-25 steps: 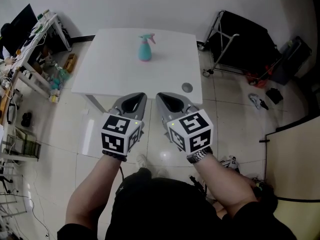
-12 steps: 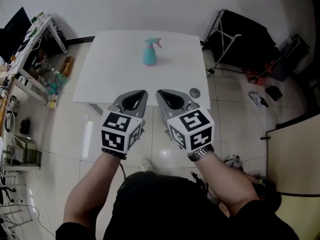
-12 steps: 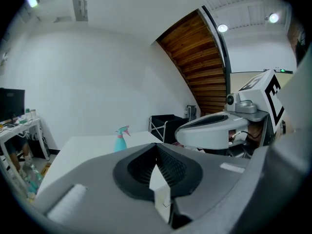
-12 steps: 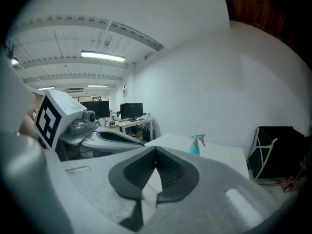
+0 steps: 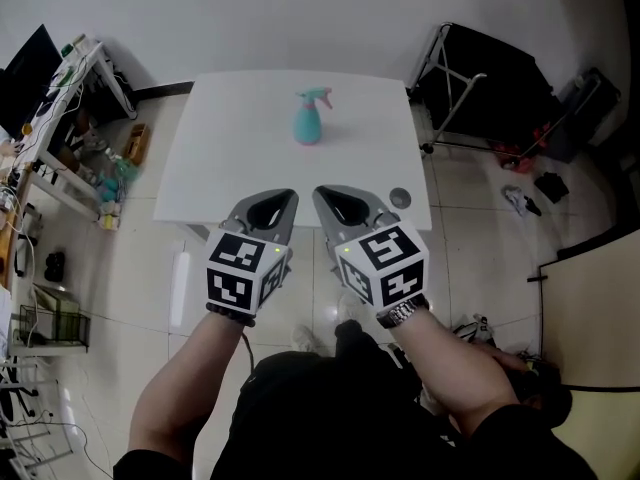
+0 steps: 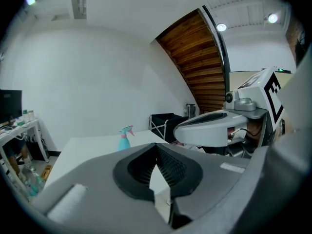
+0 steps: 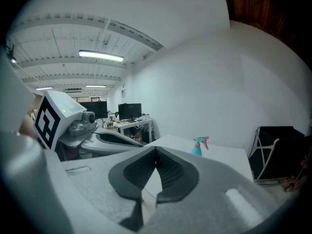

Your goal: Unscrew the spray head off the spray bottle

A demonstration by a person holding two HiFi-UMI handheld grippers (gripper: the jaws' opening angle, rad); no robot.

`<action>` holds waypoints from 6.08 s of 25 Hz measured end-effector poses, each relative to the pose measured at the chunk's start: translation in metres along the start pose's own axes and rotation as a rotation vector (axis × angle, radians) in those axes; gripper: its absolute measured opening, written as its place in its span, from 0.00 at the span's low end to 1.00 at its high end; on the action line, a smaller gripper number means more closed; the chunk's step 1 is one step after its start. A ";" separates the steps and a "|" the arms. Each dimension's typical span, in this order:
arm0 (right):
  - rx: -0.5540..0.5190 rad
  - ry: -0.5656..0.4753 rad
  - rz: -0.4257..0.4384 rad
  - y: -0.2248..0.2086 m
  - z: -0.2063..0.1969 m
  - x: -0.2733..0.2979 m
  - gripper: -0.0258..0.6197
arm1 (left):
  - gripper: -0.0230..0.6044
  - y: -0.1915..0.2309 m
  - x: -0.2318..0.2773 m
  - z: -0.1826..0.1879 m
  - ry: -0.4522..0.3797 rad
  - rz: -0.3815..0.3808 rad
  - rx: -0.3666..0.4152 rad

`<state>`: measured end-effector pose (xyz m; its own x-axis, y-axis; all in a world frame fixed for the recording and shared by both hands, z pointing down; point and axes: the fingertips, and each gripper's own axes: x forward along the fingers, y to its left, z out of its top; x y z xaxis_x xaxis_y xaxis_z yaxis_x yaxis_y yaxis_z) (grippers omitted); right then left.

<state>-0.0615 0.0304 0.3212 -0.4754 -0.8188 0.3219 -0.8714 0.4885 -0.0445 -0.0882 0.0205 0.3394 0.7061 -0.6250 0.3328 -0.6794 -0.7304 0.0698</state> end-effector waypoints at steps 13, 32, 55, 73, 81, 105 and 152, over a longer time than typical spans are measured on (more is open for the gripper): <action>0.018 0.017 0.036 -0.041 -0.006 0.032 0.03 | 0.06 0.024 0.042 -0.002 0.030 0.042 -0.045; 0.013 0.103 0.225 -0.127 -0.015 0.101 0.03 | 0.06 0.057 0.144 -0.004 0.123 0.175 -0.149; -0.016 0.184 0.257 -0.158 -0.030 0.136 0.03 | 0.26 0.097 0.190 -0.033 0.145 0.191 -0.216; 0.031 0.283 0.140 -0.195 -0.055 0.166 0.03 | 0.68 0.145 0.270 -0.098 0.286 0.088 -0.177; 0.050 0.316 0.119 -0.203 -0.063 0.174 0.03 | 0.74 0.152 0.296 -0.112 0.318 0.046 -0.130; 0.054 0.311 0.126 -0.214 -0.059 0.175 0.03 | 0.69 0.158 0.305 -0.121 0.423 0.010 0.006; -0.334 0.524 0.647 -0.133 -0.029 0.156 0.38 | 0.69 0.129 0.203 -0.077 0.738 0.133 0.628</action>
<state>-0.0160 -0.1535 0.4047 -0.6740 -0.1504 0.7233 -0.3329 0.9358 -0.1156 -0.0483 -0.1795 0.4884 0.1836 -0.5395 0.8217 -0.3638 -0.8139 -0.4530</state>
